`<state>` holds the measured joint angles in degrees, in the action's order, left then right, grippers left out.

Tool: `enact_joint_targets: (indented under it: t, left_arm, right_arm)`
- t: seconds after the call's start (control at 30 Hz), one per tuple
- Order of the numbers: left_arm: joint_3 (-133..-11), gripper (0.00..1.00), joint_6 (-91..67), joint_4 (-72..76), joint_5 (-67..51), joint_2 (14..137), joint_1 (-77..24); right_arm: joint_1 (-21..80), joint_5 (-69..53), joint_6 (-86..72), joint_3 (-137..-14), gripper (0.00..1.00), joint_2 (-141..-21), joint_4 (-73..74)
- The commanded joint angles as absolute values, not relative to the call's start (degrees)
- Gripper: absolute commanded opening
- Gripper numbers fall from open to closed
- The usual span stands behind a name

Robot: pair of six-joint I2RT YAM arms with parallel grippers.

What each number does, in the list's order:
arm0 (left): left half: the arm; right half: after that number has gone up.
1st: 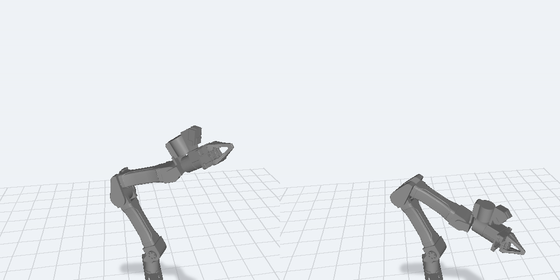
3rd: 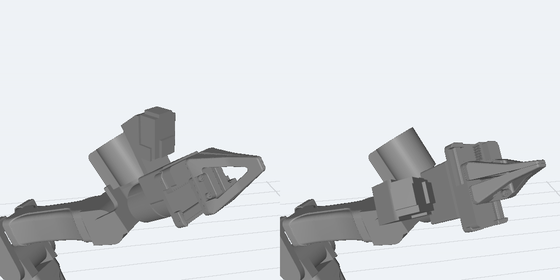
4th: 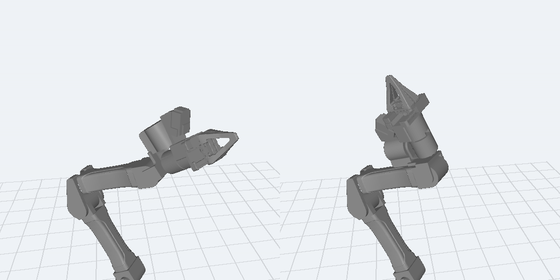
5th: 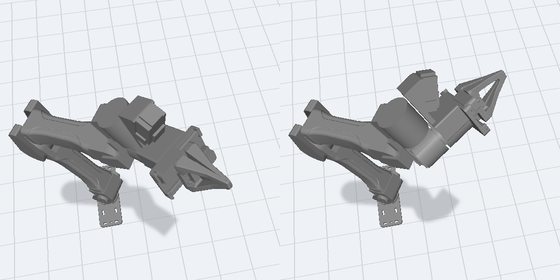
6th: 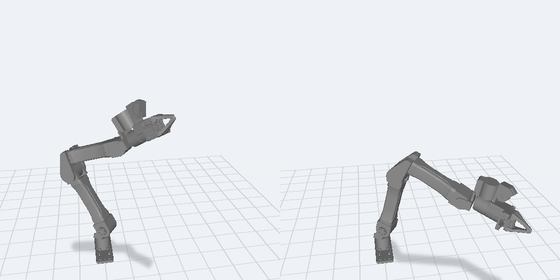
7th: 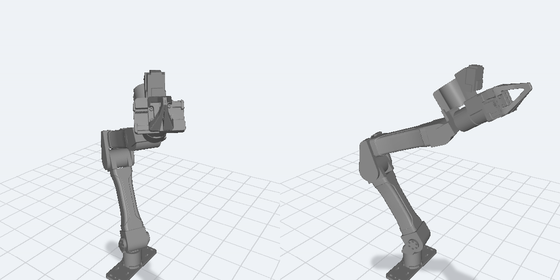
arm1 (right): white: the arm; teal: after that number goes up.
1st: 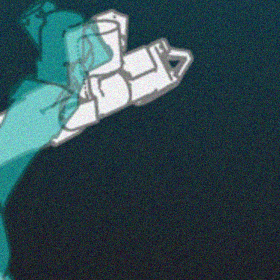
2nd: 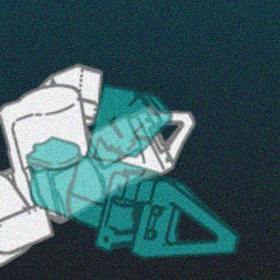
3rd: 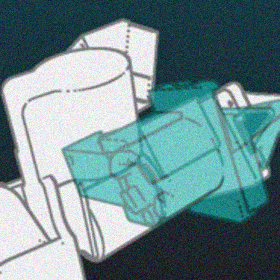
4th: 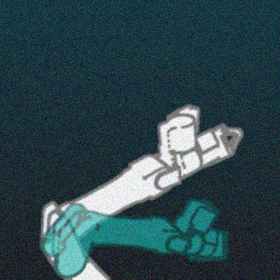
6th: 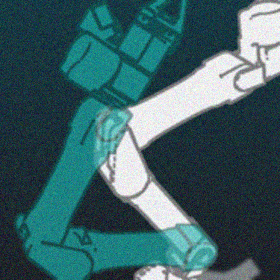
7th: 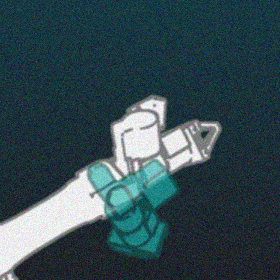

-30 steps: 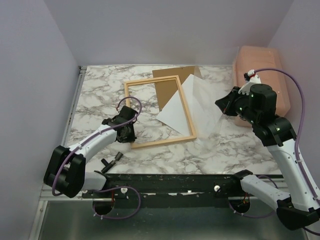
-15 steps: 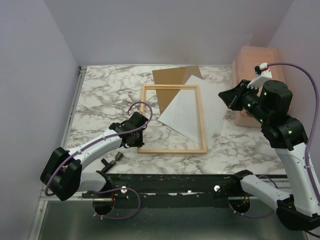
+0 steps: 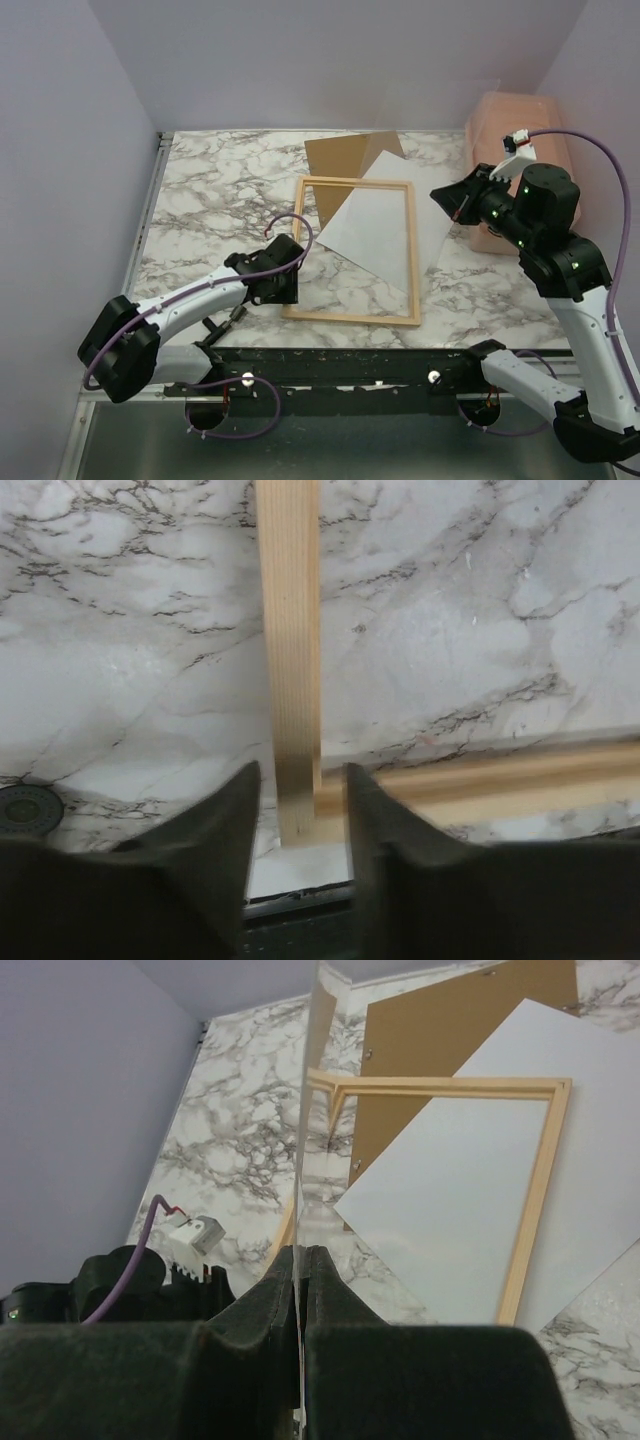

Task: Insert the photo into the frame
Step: Move the photo frame to the center of the board.

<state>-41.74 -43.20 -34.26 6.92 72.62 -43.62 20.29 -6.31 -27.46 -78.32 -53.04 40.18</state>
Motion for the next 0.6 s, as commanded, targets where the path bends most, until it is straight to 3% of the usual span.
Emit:
enact_joint_targets:
  t: [0.0, 0.07, 0.13, 0.33, 0.57]
  left_arm:
    - [-41.4, 0.58, -43.8, -32.7, 4.4, 68.7, -44.1]
    - [-41.4, 0.7, -43.6, -32.1, 3.5, 67.8, -44.0]
    - [-41.4, 0.75, -43.4, -31.2, 2.5, 67.2, -44.0]
    - [-40.0, 0.76, -43.1, -28.3, 0.1, 68.2, -41.1]
    - [-33.0, 0.76, -43.9, -19.0, -12.1, 71.2, -33.9]
  right_arm:
    - [20.4, -8.6, -28.3, -76.3, 0.01, -52.6, 36.4]
    - [20.4, -9.0, -28.4, -75.8, 0.01, -52.8, 36.0]
    - [20.4, -9.4, -28.4, -75.6, 0.01, -53.1, 35.9]
    - [20.4, -9.8, -28.4, -74.4, 0.01, -53.2, 35.7]
    - [20.4, -10.3, -29.0, -71.8, 0.01, -52.6, 35.3]
